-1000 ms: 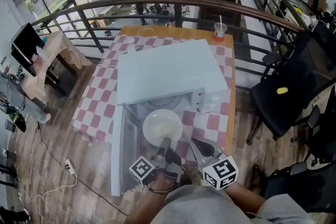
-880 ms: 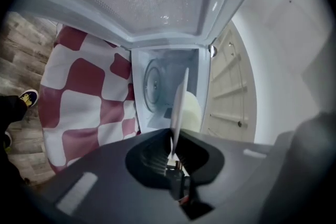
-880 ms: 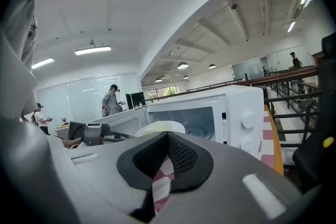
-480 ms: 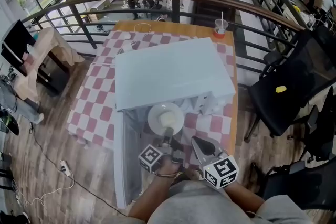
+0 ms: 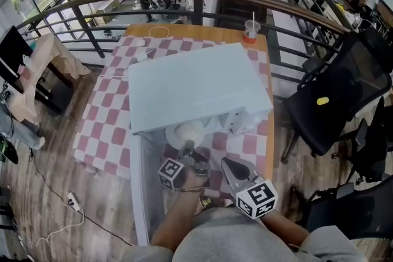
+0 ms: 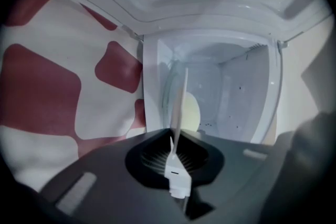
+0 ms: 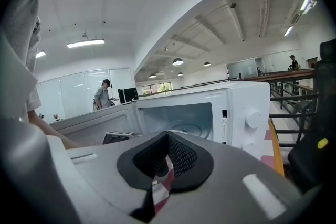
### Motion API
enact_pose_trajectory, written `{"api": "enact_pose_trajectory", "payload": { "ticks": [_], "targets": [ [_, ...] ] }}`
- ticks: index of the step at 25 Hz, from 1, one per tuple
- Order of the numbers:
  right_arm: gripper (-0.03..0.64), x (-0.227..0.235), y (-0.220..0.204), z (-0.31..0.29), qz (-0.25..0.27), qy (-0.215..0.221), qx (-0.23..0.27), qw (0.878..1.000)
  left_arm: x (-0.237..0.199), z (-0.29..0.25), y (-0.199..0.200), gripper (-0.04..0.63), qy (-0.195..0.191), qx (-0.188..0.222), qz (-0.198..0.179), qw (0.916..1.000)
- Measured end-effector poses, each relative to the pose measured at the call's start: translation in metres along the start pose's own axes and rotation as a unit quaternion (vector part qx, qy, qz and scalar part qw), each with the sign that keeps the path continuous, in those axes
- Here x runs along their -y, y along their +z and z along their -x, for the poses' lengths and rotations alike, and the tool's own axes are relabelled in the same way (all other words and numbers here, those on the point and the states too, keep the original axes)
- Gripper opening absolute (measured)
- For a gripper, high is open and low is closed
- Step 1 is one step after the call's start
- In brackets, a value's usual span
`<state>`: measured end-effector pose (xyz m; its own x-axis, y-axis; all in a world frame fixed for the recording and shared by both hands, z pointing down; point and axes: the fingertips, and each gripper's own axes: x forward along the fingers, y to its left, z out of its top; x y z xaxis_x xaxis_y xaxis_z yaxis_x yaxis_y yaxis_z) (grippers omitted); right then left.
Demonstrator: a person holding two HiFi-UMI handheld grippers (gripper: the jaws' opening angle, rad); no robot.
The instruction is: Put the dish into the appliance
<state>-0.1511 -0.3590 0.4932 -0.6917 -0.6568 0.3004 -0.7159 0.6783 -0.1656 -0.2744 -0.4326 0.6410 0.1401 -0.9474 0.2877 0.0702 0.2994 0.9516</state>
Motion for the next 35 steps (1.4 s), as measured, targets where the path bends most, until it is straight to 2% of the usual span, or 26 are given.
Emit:
{"api": "enact_pose_trajectory", "payload": {
  "ticks": [3, 8, 15, 20, 26, 31, 33, 35],
  "targets": [
    [0.0, -0.001, 0.001, -0.001, 0.0, -0.001, 0.002, 1.0, -0.005, -0.004, 0.005, 0.025, 0.014, 0.002, 0.003, 0.9999],
    [0.0, -0.001, 0.0, -0.004, -0.001, -0.002, 0.002, 1.0, -0.008, -0.015, 0.011, 0.025, 0.035, -0.004, -0.012, 0.9993],
    [0.0, 0.0, 0.0, -0.008, -0.004, -0.002, 0.002, 1.0, -0.004, -0.025, 0.018, 0.043, 0.069, -0.03, -0.08, 0.9939],
    [0.0, 0.002, -0.002, -0.011, -0.006, -0.004, 0.001, 1.0, 0.0, -0.029, 0.02, 0.034, 0.074, -0.029, -0.073, 0.9941],
    [0.0, 0.007, 0.0, -0.013, -0.009, -0.009, 0.002, 1.0, 0.013, -0.041, 0.019, 0.028, 0.081, -0.036, -0.085, 0.9924],
    [0.0, 0.014, -0.002, -0.013, -0.012, -0.016, 0.001, 1.0, 0.014, -0.051, 0.024, 0.026, 0.074, -0.03, -0.066, 0.9946],
    [0.0, 0.016, -0.003, -0.013, -0.012, -0.019, 0.0, 1.0, 0.016, -0.055, 0.027, 0.028, 0.077, -0.028, -0.081, 0.9934],
    [0.0, 0.018, -0.002, -0.014, -0.012, -0.022, 0.0, 1.0, 0.02, -0.057, 0.029, 0.042, 0.085, -0.034, -0.112, 0.9895]
  ]
}}
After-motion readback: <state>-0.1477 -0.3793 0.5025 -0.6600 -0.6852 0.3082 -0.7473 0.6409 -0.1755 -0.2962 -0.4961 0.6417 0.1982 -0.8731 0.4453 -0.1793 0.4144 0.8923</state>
